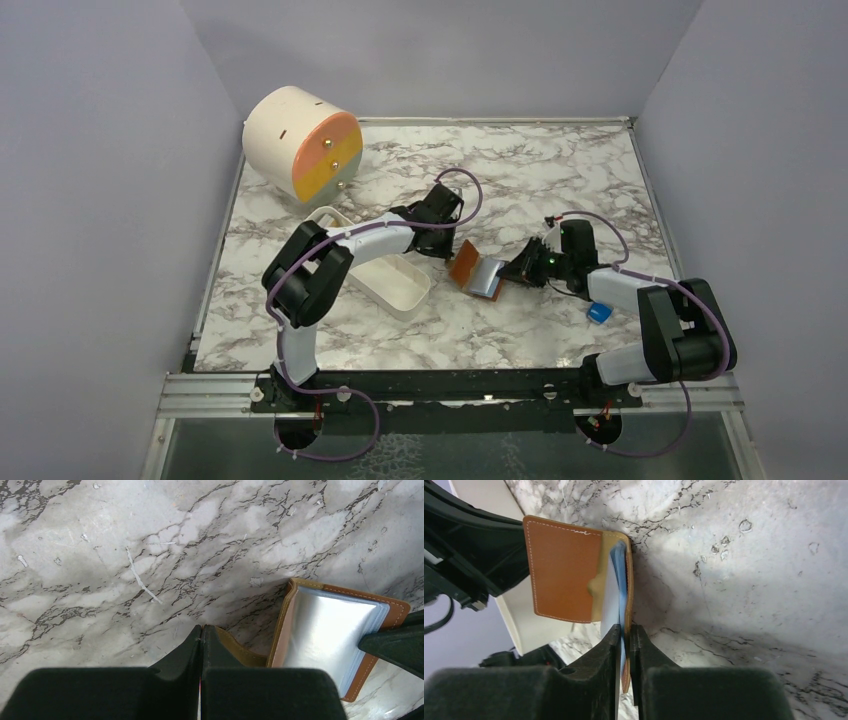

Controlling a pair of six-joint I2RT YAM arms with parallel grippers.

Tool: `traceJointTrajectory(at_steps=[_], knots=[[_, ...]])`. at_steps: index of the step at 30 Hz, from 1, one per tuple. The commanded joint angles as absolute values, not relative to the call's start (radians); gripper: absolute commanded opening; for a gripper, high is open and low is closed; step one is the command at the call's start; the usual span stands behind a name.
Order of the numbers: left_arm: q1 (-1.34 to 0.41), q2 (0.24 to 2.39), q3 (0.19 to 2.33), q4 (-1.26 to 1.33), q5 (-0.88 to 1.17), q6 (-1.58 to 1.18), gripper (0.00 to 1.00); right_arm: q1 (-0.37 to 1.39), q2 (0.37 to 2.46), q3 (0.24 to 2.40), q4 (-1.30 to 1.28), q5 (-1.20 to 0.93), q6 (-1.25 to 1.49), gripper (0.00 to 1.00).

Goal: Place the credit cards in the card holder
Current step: Open the card holder at the center of the board.

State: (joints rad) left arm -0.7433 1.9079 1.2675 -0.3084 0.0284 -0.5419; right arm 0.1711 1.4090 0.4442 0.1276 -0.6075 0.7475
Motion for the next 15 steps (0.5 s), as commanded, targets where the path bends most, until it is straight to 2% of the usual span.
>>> traceJointTrajectory(at_steps=[1, 3, 6, 15], knots=[[-0.742, 1.912, 1.256, -0.296, 0.045, -0.549, 0.02, 0.179, 1.401, 0.466, 0.129, -0.634, 0.725, 0.06], [-0.742, 1.904, 1.254, -0.296, 0.050, -0.550, 0.04, 0.179, 1.378, 0.491, 0.072, -0.614, 0.694, 0.02], [-0.734, 1.884, 1.250, -0.296, 0.070, -0.556, 0.09, 0.179, 1.332, 0.525, -0.037, -0.547, 0.637, 0.01], [-0.712, 1.806, 1.262, -0.296, 0.210, -0.582, 0.35, 0.179, 1.304, 0.648, -0.344, -0.392, 0.509, 0.01]])
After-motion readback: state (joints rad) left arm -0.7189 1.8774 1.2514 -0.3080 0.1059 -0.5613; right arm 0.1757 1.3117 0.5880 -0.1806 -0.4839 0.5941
